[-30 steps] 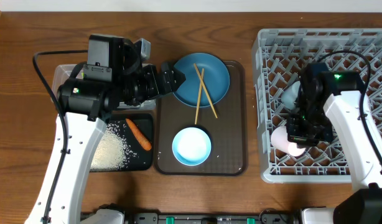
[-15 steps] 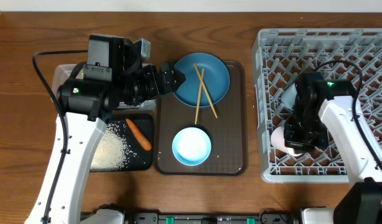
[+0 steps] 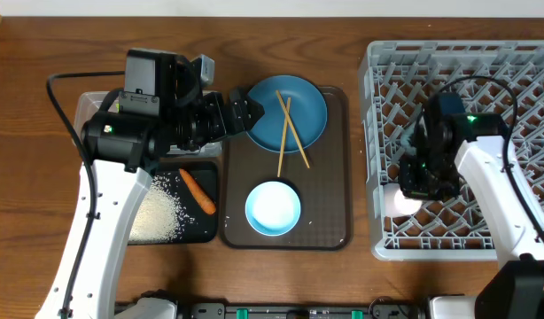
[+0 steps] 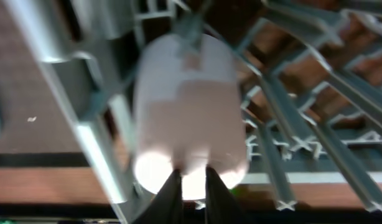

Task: Sort waste into correct bins and load items into the dishwasher rack
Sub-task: 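Open the right gripper, withdraw, and move toward the light blue bowl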

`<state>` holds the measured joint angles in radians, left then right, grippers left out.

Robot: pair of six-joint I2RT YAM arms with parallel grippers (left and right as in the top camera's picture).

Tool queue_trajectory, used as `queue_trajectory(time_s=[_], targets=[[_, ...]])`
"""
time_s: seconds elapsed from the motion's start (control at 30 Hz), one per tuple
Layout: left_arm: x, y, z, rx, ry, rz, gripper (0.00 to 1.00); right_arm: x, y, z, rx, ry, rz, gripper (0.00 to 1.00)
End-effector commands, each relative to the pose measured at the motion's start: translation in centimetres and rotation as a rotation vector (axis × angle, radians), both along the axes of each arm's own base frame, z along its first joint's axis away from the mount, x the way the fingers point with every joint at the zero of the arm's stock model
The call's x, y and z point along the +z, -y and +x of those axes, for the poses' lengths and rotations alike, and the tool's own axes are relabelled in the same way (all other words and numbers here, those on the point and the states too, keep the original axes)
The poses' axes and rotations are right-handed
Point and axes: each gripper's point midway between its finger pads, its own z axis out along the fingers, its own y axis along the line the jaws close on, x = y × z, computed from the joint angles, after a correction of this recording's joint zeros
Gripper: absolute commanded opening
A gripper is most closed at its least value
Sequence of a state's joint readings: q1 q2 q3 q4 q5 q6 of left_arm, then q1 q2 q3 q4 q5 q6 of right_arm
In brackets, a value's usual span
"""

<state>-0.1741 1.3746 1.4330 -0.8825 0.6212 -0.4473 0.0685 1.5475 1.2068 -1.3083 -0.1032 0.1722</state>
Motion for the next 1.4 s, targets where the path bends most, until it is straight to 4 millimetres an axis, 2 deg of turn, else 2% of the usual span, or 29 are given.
queue_trajectory(time_s=[0.0,0.27,0.33,0.4,0.43,0.5,0.83,1.0,1.2,1.37], targets=[[-0.5,0.0,0.0,-0.002,-0.009,0.009,0.98,2.4,-1.5,1.4,0.069,0.061,0.077,0.18],[-0.5,0.0,0.0,-0.002,-0.009,0.009,0.98,9.9,-2.9,3.0,0.099,0.172,0.135,0.22],[-0.5,0.0,0.0,-0.002,-0.009,0.009,0.98,11.2,-4.4,3.1,0.128,0.195,0.213,0.28],[-0.5,0.0,0.0,-0.002,-0.009,0.009,0.98,12.4,-7.1,2.9,0.210,0.222,0.364,0.49],[-0.5,0.0,0.0,-0.002,-0.009,0.009,0.98,12.9,-8.2,2.8,0.241,0.230,0.433,0.52],[-0.5,0.0,0.0,-0.002,-0.009,0.009,0.98,13.8,-10.1,2.3,0.272,0.232,0.531,0.51],[-0.5,0.0,0.0,-0.002,-0.009,0.009,0.98,13.3,-16.2,0.3,0.495,0.250,0.478,0.56],[-0.5,0.0,0.0,-0.002,-0.009,0.009,0.98,12.0,-17.4,0.6,0.465,0.288,0.300,0.58],[-0.5,0.0,0.0,-0.002,-0.009,0.009,0.98,10.7,-20.7,-1.0,0.546,0.317,0.268,0.61],[-0.5,0.0,0.0,-0.002,-0.009,0.009,0.98,9.2,-20.9,-2.2,0.568,0.291,0.217,0.63]])
